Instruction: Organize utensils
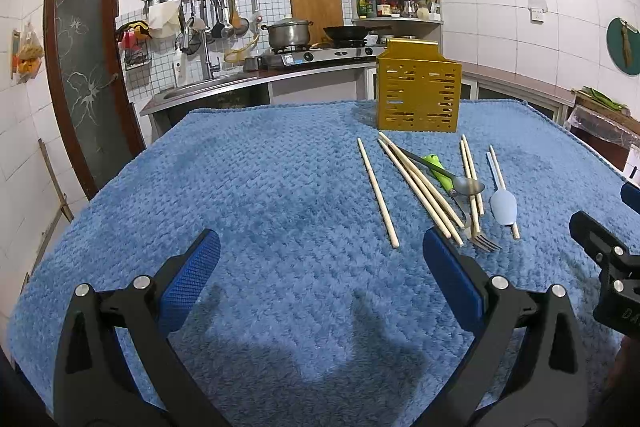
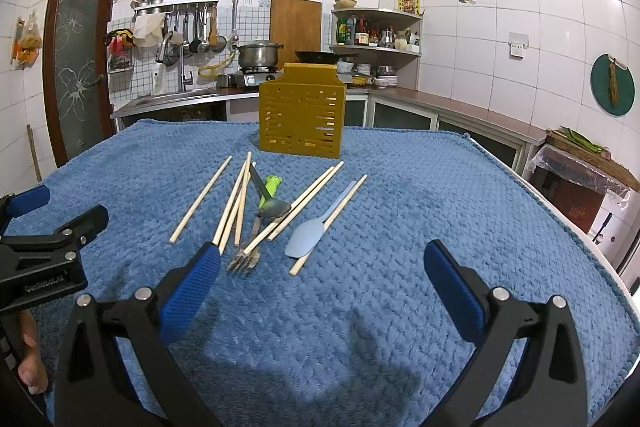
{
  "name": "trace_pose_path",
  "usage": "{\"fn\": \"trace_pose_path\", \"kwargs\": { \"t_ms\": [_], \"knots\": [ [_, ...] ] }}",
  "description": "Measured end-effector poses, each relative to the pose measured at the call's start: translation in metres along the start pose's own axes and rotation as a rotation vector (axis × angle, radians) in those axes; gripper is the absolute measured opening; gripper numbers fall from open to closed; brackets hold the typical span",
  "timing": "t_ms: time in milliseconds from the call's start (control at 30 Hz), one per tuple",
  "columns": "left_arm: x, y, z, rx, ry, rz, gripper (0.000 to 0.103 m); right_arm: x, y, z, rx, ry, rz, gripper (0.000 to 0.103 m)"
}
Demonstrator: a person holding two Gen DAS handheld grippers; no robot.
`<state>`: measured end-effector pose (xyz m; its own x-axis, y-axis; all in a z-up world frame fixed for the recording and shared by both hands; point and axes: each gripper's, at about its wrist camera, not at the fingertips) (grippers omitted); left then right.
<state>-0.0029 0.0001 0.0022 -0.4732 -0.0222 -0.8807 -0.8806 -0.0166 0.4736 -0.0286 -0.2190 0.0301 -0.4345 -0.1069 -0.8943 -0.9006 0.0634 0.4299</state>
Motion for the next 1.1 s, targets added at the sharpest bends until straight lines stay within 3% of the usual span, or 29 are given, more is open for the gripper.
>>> {"fn": "trace_pose_path", "kwargs": {
  "t_ms": [1100],
  "knots": [
    [0.003,-0.0041,-0.0016,0.0,-0.002,0.005,0.098,0.0009,-0.0008,0.0025,0.001,0.004,-0.001,0.099]
  ]
}}
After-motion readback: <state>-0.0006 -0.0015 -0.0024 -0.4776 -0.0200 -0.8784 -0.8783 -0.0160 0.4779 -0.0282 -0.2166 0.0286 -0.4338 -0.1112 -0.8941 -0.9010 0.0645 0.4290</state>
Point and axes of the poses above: each gripper's, at about its wrist camera, not at the fingertips, and y roughly against the way its jaws point, z to its left, x to its underside, and after that the axes turned 6 degrees about y, right-handed
